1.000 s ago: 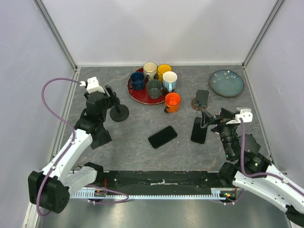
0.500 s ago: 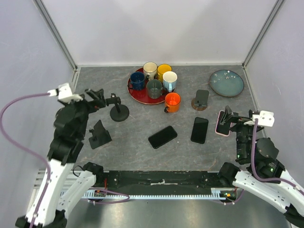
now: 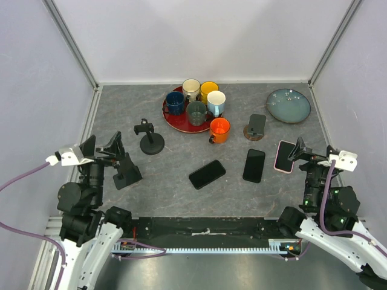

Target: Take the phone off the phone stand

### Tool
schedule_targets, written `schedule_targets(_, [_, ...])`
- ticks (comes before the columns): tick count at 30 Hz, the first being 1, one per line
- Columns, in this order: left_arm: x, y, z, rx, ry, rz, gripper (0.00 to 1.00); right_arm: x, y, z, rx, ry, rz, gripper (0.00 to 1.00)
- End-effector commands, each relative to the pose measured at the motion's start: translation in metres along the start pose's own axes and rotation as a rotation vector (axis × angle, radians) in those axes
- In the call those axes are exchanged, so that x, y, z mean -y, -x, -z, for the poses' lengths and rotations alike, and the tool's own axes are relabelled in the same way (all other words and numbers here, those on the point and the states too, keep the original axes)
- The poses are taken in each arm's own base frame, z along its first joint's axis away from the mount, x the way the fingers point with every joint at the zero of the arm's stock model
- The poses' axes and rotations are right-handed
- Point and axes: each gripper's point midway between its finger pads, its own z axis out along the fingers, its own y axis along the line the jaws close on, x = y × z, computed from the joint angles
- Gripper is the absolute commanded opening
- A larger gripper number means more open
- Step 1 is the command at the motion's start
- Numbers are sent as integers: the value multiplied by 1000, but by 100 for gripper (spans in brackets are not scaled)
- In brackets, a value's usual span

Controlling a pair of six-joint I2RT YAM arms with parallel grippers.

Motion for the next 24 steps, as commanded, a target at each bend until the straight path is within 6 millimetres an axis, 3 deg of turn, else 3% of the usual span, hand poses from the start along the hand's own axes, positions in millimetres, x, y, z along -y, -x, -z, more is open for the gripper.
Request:
schedule_targets(1, [-3, 12, 3, 85, -6, -34, 100, 4, -1, 0, 11, -30, 4, 98])
schedule_targets(24, [-26, 15, 15, 194, 79, -18, 100, 14, -7, 1, 30, -77, 3, 98])
